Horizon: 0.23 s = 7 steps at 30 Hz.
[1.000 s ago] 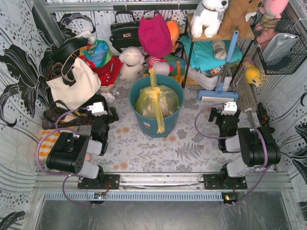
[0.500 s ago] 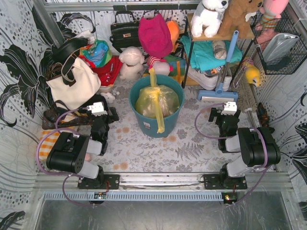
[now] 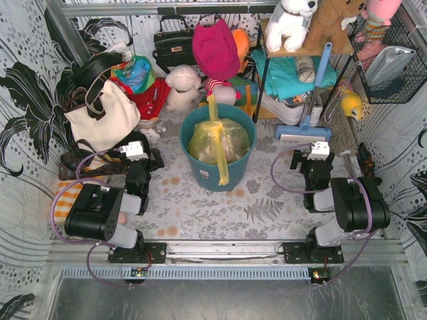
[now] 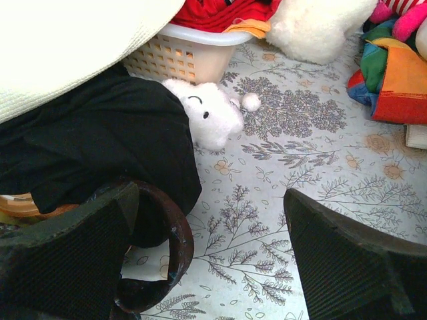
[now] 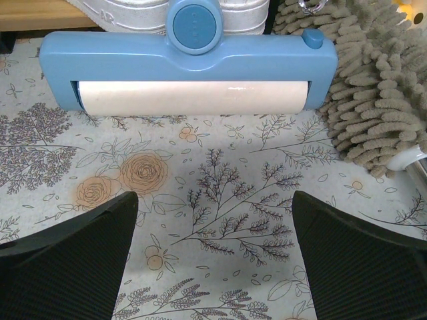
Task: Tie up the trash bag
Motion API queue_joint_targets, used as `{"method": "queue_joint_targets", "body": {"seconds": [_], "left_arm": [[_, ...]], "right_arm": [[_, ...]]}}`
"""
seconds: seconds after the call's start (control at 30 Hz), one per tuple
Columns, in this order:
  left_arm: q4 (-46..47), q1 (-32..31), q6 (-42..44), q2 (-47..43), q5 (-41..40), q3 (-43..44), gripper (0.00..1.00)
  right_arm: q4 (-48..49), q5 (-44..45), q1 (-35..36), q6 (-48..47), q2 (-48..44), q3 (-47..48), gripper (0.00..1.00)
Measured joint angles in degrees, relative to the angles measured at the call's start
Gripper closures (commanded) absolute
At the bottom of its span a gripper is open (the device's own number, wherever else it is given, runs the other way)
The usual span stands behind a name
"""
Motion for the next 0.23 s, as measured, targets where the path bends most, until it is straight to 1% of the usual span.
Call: {"method": "queue_joint_targets", "body": {"seconds": [0.23], "left_arm": [[-0.6,0.2,-0.2,0.0,0.9,0.1,0.02]], "right_arm": [[0.0,0.0,0.0,0.0,0.0,0.0,0.03]]}}
